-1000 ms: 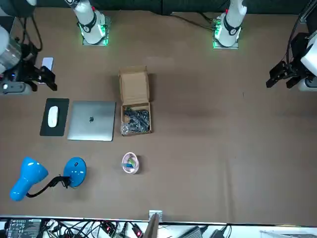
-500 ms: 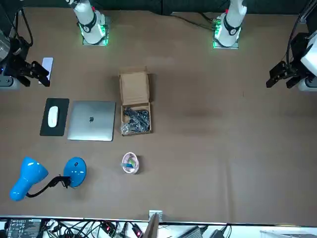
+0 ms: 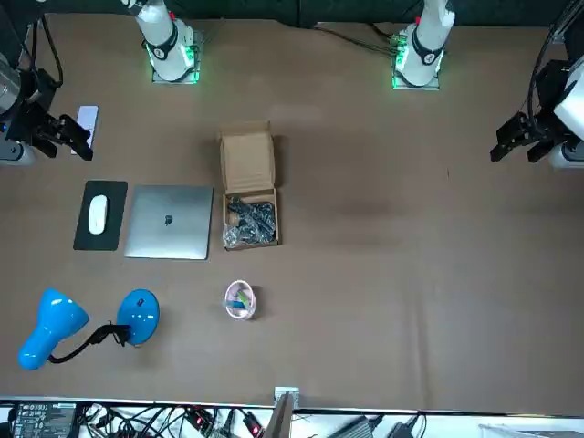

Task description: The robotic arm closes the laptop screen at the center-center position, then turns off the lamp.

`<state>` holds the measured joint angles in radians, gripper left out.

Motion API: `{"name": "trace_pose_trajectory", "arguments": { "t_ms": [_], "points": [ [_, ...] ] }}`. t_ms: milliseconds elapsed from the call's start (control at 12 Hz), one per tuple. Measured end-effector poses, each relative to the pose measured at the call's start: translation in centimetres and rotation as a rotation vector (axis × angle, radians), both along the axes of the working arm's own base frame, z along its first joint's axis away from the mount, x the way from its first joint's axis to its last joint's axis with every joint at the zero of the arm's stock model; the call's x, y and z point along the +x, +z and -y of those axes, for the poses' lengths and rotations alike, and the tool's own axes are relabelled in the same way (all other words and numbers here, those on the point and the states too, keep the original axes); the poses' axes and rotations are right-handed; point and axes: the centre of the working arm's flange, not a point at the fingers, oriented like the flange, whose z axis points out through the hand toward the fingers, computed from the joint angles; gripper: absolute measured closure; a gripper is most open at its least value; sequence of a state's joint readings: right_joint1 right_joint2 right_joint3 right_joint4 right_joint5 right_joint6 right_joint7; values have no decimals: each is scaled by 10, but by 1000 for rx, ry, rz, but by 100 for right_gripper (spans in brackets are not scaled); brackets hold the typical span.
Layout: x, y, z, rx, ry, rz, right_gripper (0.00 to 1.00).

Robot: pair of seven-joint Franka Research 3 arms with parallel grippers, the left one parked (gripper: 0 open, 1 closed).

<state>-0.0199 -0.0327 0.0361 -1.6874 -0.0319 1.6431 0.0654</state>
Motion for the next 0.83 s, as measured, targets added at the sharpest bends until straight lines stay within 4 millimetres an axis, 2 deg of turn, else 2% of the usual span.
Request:
{"name": "trace_pose_trajectory", "arguments": {
  "t_ms": [833],
  "points": [
    [1,-2,0,2,-9,0,0]
  ]
}}
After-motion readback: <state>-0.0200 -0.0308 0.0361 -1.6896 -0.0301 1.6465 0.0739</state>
